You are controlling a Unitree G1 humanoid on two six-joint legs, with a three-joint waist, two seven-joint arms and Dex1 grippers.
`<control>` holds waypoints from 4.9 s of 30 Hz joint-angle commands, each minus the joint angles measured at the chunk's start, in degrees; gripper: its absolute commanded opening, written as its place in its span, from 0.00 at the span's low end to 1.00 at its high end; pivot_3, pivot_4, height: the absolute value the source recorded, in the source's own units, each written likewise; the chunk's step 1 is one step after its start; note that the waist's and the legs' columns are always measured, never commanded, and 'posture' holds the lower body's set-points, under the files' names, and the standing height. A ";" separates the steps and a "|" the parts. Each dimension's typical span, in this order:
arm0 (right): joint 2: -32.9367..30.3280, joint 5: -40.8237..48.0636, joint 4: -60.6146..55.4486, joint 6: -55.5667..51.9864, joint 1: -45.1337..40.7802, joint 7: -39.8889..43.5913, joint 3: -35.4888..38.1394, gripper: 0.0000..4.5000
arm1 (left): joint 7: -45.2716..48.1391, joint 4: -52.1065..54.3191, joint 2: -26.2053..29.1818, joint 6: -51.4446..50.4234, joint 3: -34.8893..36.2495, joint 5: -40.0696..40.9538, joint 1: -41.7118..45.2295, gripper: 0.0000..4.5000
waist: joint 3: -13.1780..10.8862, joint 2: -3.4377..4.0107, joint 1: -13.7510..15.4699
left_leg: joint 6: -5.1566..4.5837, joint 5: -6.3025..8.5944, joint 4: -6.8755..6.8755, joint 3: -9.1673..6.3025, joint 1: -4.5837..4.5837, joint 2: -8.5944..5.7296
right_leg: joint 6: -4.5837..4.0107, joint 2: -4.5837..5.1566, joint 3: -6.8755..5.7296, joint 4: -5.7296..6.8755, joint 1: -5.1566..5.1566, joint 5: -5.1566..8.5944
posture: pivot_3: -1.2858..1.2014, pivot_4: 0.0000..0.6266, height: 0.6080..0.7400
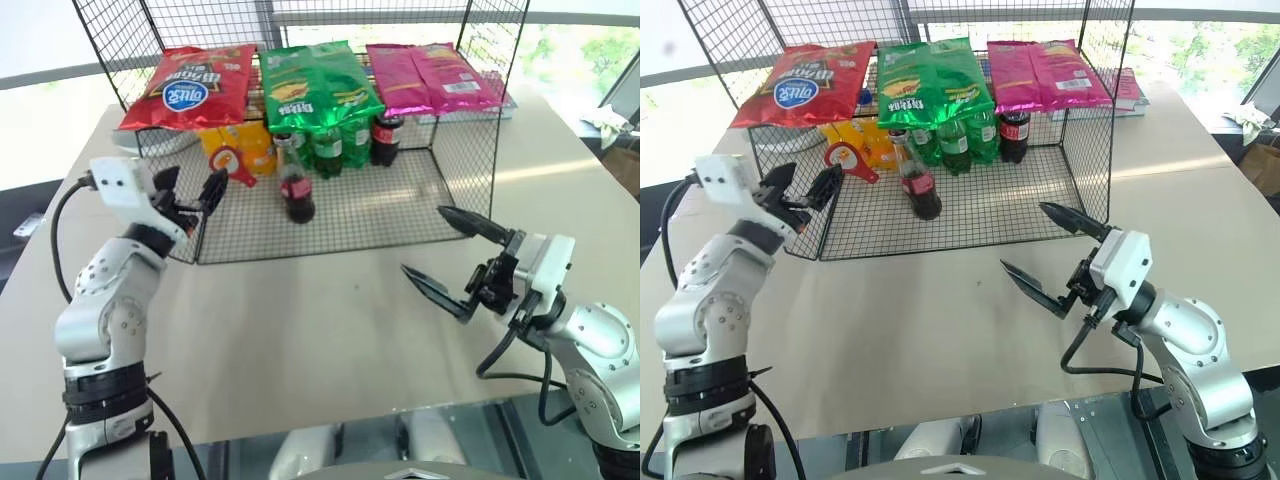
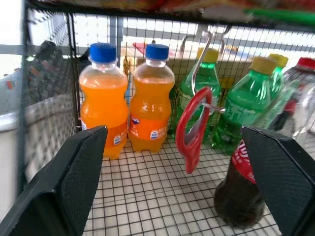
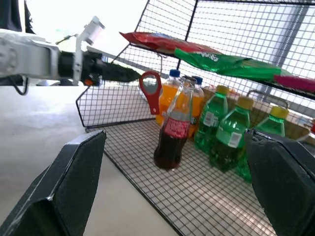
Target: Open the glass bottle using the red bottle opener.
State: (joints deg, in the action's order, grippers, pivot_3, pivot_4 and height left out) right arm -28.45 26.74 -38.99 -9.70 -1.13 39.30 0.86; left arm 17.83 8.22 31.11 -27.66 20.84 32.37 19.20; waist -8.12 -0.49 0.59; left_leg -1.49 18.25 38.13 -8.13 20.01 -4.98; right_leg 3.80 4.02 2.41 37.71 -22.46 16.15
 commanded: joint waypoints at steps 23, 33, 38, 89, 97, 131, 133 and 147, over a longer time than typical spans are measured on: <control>0.69 -2.28 -1.03 0.83 0.14 -4.09 0.45 1.00 | 23.89 -8.24 4.91 11.77 -0.40 -1.31 2.17 0.00 | 0.00 -0.01 -0.04 | 0.00 0.00 0.06 -0.03 0.04 -0.01 | 0.00 0.01 -0.04 0.03 -0.02 0.00 | 0.52 0.24 1.00; -0.18 -0.83 -0.79 -4.42 -0.76 -4.18 -1.05 1.00 | 32.08 -5.96 8.66 4.96 1.59 6.19 -0.10 0.00 | 0.00 -0.01 -0.23 | -0.01 0.00 0.06 -0.05 0.06 -0.01 | 0.00 0.01 -0.04 0.01 -0.03 0.00 | 0.52 0.24 1.00; -0.45 0.10 -0.86 -9.01 -2.89 -4.69 -2.27 1.00 | 30.13 -5.32 8.57 2.16 4.13 9.34 0.35 0.00 | 0.00 -0.01 -0.52 | -0.01 0.00 0.07 -0.08 0.11 -0.01 | 0.00 0.02 -0.07 0.01 -0.06 0.00 | 0.52 0.24 1.00; 7.85 34.63 8.39 -36.60 -20.03 -9.52 -3.98 1.00 | 25.01 12.18 7.29 -29.23 7.47 46.04 -7.65 0.00 | 0.03 -0.06 -1.63 | -0.01 0.00 0.30 -0.17 0.62 -0.01 | -0.01 0.04 -0.08 0.16 -0.55 -0.01 | 0.52 0.24 1.00; 11.36 37.73 14.13 -42.67 -25.75 -9.00 -6.62 1.00 | 22.57 16.76 5.47 -27.06 4.15 46.27 -7.74 0.00 | 0.03 -0.06 -2.41 | -0.01 0.00 0.28 -0.13 0.66 -0.02 | -0.01 0.04 -0.12 0.16 -0.61 -0.01 | 0.52 0.24 1.00; 12.41 40.12 16.66 -47.10 -28.63 -7.16 -5.11 0.01 | 25.08 19.22 9.87 -23.71 0.19 44.60 -8.47 0.00 | 0.03 -0.05 -2.95 | -0.01 0.00 0.28 -0.13 0.66 -0.03 | -0.01 0.04 -0.12 0.17 -0.62 -0.01 | 0.52 0.24 1.00; 12.22 40.28 16.50 -47.43 -28.47 -7.05 -5.08 0.01 | 26.12 19.26 10.31 -23.25 0.04 43.89 -9.13 0.00 | 0.03 -0.05 -2.94 | -0.01 0.00 0.28 -0.13 0.66 -0.03 | -0.01 0.04 -0.12 0.16 -0.62 -0.01 | 0.52 0.24 1.00; 10.33 37.55 16.71 -44.42 -21.87 -9.09 -1.29 0.00 | 16.45 9.31 7.59 -6.81 3.07 19.86 -12.17 0.99 | 0.02 -0.04 -2.29 | -0.01 0.00 0.28 -0.11 0.70 -0.05 | -0.01 0.06 -0.12 0.15 -0.65 -0.01 | 0.52 0.24 1.00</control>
State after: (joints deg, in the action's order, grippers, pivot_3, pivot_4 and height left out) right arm -18.67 63.94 -21.20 -55.73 -22.76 30.64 -1.88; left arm 37.32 18.27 39.12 -38.52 25.16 58.12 5.19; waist -8.10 -0.53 -1.70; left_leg -1.50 18.25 38.41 -8.24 20.71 -5.05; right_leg 3.79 4.08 2.29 37.86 -23.12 16.14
